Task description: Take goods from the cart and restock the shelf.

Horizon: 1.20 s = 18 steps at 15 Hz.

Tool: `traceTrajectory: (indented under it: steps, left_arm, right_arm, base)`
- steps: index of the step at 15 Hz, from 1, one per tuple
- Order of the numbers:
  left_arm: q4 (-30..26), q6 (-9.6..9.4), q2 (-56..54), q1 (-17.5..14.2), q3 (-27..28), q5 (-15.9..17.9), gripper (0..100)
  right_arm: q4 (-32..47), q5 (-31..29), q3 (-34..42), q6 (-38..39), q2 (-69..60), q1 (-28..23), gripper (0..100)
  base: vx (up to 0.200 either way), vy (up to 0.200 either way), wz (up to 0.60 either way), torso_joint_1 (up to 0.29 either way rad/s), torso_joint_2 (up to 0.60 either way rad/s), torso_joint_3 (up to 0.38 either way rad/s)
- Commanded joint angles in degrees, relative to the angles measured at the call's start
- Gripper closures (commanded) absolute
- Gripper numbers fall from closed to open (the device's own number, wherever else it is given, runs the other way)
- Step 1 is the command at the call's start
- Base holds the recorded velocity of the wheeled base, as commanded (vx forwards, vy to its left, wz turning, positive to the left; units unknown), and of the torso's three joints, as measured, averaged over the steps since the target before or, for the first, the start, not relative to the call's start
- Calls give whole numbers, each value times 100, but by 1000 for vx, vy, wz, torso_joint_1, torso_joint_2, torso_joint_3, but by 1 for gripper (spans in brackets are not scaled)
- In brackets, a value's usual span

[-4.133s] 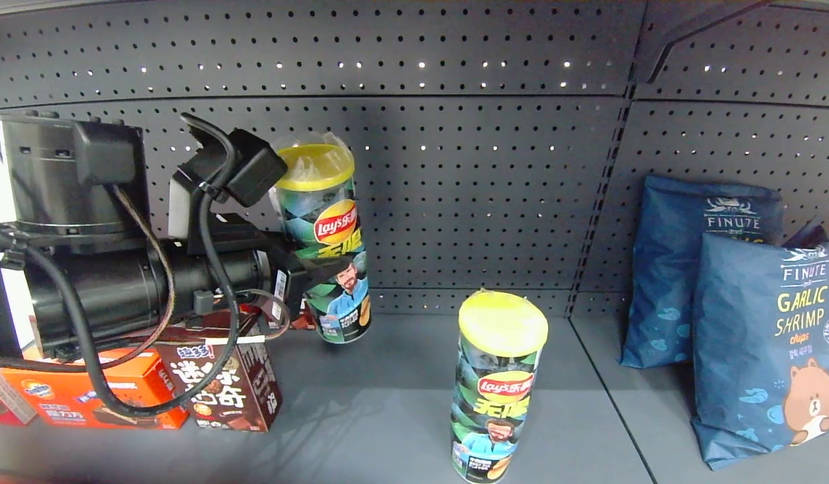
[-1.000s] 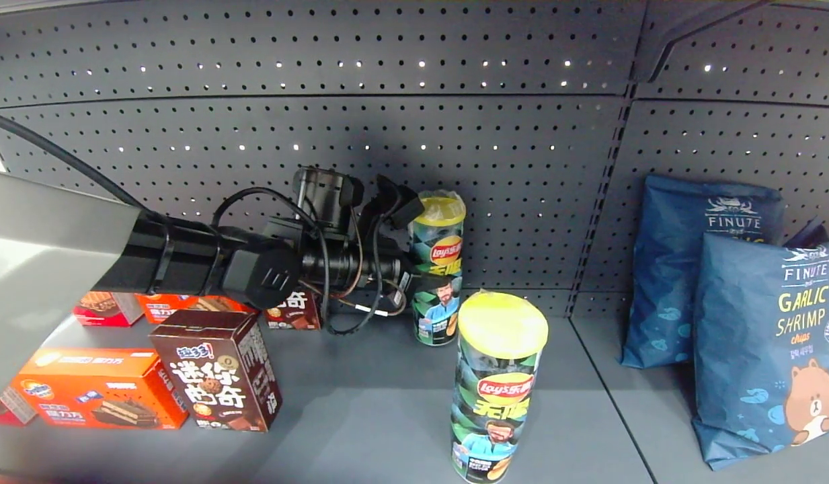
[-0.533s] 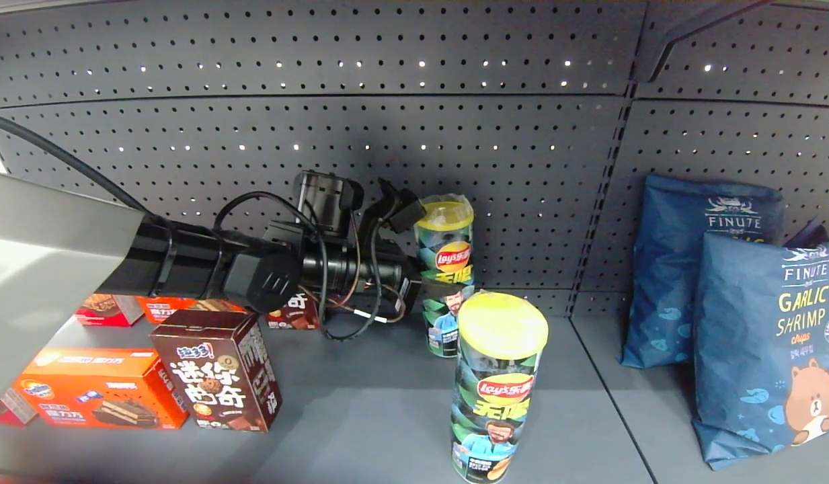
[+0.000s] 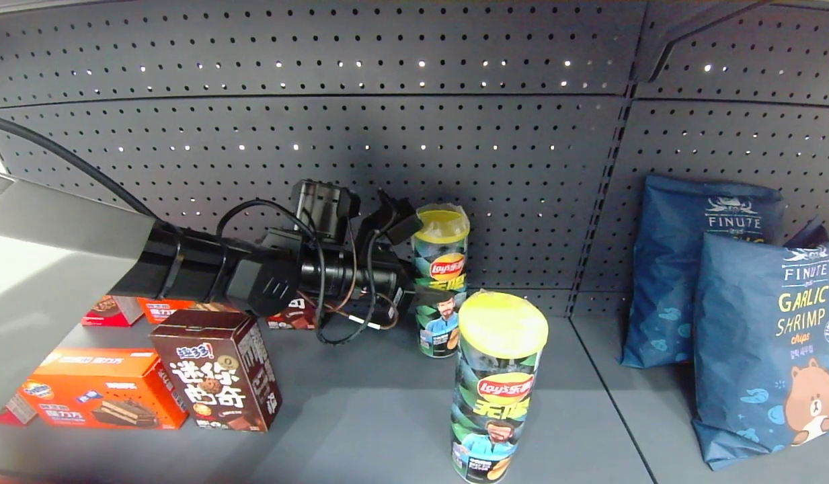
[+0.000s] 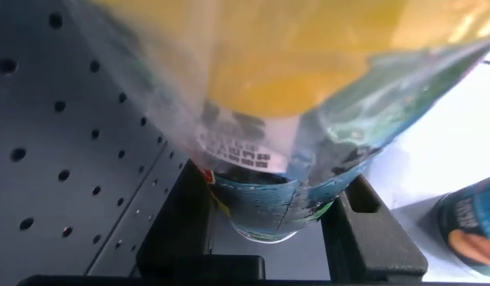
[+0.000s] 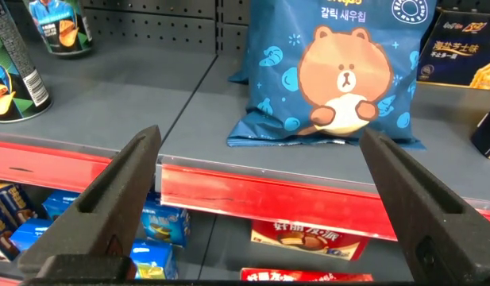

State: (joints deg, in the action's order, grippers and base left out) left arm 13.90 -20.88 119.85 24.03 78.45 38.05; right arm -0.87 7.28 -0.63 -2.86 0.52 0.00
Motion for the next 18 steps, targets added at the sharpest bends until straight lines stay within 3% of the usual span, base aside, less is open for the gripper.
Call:
traceTrajectory:
  steps: [1,14,15,18]
  left_arm:
    - [-1,-12,56,-39,-5,1,100]
    - [-36,-197,-58,-65,-400,186,100]
    - [-36,-214,-58,-65,-392,177,0]
    - [-10,-223,-67,-82,-400,177,0]
  right_arm:
    - [-1,2,2,-4,9,0,0]
    - [-1,2,2,-4,9,0,0]
    - [-1,2,2,-4,9,0,0]
    - [-1,2,-7,5,9,0,0]
  base:
    - [0,0,0,0,0,0]
    - [0,0,0,0,0,0]
    - [0,0,0,0,0,0]
    - [0,0,0,0,0,0]
